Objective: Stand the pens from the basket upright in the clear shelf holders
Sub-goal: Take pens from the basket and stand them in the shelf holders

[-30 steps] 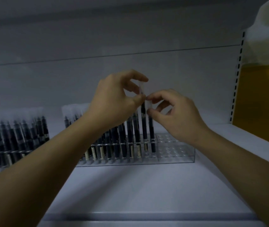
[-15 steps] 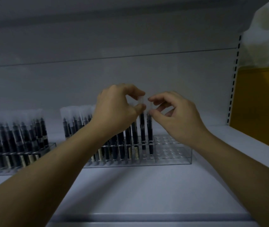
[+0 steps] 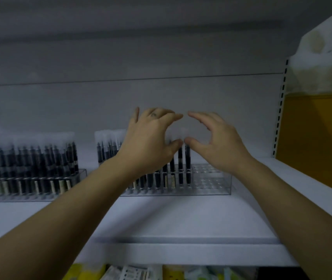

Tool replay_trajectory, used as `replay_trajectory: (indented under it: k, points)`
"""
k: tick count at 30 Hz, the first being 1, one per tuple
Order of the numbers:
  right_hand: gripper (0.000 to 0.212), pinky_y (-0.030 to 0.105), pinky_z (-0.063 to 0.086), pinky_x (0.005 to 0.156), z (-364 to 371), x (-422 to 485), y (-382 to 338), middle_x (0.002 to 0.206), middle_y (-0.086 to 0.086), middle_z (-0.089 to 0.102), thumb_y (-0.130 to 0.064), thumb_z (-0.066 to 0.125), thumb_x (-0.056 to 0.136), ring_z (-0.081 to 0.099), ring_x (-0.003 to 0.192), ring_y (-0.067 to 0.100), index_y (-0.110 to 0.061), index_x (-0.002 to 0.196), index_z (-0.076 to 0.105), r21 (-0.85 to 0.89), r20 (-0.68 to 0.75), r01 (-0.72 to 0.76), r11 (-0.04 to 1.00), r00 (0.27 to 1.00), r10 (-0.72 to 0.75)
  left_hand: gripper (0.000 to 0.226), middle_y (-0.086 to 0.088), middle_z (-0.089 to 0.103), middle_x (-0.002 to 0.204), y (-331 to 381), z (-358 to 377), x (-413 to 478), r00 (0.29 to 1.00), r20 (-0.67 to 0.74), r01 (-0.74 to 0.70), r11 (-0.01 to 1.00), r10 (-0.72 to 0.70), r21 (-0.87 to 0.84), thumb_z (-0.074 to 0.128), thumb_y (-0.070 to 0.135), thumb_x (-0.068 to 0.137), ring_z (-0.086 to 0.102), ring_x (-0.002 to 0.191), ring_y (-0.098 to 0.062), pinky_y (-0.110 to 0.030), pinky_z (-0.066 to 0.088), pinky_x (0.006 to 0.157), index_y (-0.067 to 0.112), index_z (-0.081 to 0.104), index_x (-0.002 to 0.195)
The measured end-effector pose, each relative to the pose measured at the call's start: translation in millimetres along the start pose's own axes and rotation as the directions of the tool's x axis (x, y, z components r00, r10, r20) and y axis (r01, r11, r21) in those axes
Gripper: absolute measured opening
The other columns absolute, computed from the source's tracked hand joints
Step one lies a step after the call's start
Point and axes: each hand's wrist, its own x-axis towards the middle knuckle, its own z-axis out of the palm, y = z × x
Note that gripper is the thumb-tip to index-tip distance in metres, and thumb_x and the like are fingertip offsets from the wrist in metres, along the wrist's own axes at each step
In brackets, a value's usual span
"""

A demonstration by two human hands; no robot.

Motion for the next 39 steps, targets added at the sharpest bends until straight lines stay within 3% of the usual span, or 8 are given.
replay_trajectory:
  k: [6, 11, 16, 22, 27, 29, 31, 39]
  points:
    - [0.066, 0.027, 0.030, 0.111, -7, -30, -35, 0.146, -0.008, 0.042, -0.041, 0.069, 0.085, 0.038, 0.134, 0.010, -0.029, 0.144, 0.041, -0.068, 0.027, 0.042, 0.997, 0.999, -0.040, 0.064, 0.005, 0.040, 0.149, 3, -29, -36, 1.000, 0.004, -0.008, 1.000, 0.008, -0.016, 0.060, 0.047, 0.089, 0.026, 0.141, -0.017, -0.049, 0.007, 0.120, 0.030, 0.036, 0.145]
    - [0.065, 0.035, 0.029, 0.115, -4, -60, -78, 0.150, -0.009, 0.038, -0.040, 0.067, 0.086, 0.033, 0.138, 0.012, -0.033, 0.144, 0.040, -0.088, 0.061, 0.077, 0.993, 0.996, -0.072, 0.062, 0.007, 0.044, 0.145, 4, -50, -86, 1.000, 0.001, 0.018, 0.994, -0.018, -0.107, 0.056, 0.051, 0.087, 0.032, 0.137, -0.014, -0.044, 0.023, 0.117, 0.030, 0.039, 0.143]
    - [0.063, 0.020, 0.021, 0.110, 21, -109, -114, 0.152, -0.017, 0.032, -0.040, 0.065, 0.088, 0.028, 0.138, 0.001, -0.039, 0.144, 0.037, 0.011, 0.115, 0.073, 0.997, 0.991, -0.074, 0.063, 0.010, 0.045, 0.143, -10, -61, -150, 0.998, 0.044, 0.059, 0.991, -0.055, -0.118, 0.053, 0.056, 0.085, 0.034, 0.135, -0.012, -0.038, 0.030, 0.114, 0.032, 0.040, 0.142]
    - [0.049, 0.011, 0.029, 0.106, 67, -177, -142, 0.139, -0.015, 0.047, -0.031, 0.066, 0.088, 0.040, 0.129, -0.001, -0.032, 0.135, 0.052, 0.106, 0.139, 0.110, 0.988, 0.983, -0.124, 0.056, 0.009, 0.053, 0.135, -33, -54, -247, 0.987, 0.058, 0.157, 0.976, -0.150, -0.148, 0.066, 0.045, 0.085, 0.040, 0.128, -0.016, -0.037, 0.037, 0.105, 0.026, 0.050, 0.136]
    - [0.049, 0.003, 0.022, 0.101, 130, -245, -142, 0.135, -0.009, 0.052, -0.034, 0.065, 0.086, 0.043, 0.124, 0.003, -0.024, 0.133, 0.055, 0.131, 0.352, 0.004, 0.991, 0.935, -0.050, 0.054, 0.004, 0.057, 0.132, -50, -21, -330, 0.938, 0.179, 0.327, 0.931, -0.298, -0.163, 0.071, 0.037, 0.084, 0.048, 0.125, -0.022, -0.040, 0.042, 0.102, 0.022, 0.055, 0.133]
    - [0.053, 0.002, 0.016, 0.100, 161, -273, -132, 0.140, -0.009, 0.048, -0.035, 0.065, 0.088, 0.038, 0.128, 0.005, -0.026, 0.138, 0.050, 0.087, 0.508, -0.057, 0.995, 0.861, 0.005, 0.053, 0.003, 0.056, 0.133, -56, 0, -362, 0.894, 0.256, 0.412, 0.898, -0.366, -0.153, 0.070, 0.036, 0.084, 0.048, 0.125, -0.022, -0.038, 0.041, 0.102, 0.021, 0.055, 0.133]
    - [0.058, 0.010, 0.017, 0.102, 193, -301, -119, 0.147, -0.009, 0.040, -0.038, 0.063, 0.090, 0.033, 0.134, 0.008, -0.029, 0.143, 0.042, 0.029, 0.647, -0.101, 0.994, 0.760, 0.058, 0.055, 0.004, 0.053, 0.136, -61, 25, -393, 0.816, 0.366, 0.518, 0.847, -0.448, -0.119, 0.068, 0.038, 0.086, 0.043, 0.129, -0.021, -0.038, 0.041, 0.101, 0.023, 0.051, 0.136]
    - [0.062, 0.031, 0.032, 0.110, 286, -397, -86, 0.150, -0.004, 0.036, -0.042, 0.059, 0.092, 0.035, 0.138, 0.017, -0.024, 0.147, 0.037, -0.115, 0.902, -0.244, 0.963, 0.381, 0.205, 0.062, 0.001, 0.043, 0.147, -66, 124, -504, 0.371, 0.705, 0.821, 0.569, -0.604, 0.055, 0.061, 0.044, 0.089, 0.036, 0.136, -0.021, -0.038, 0.038, 0.106, 0.023, 0.040, 0.144]
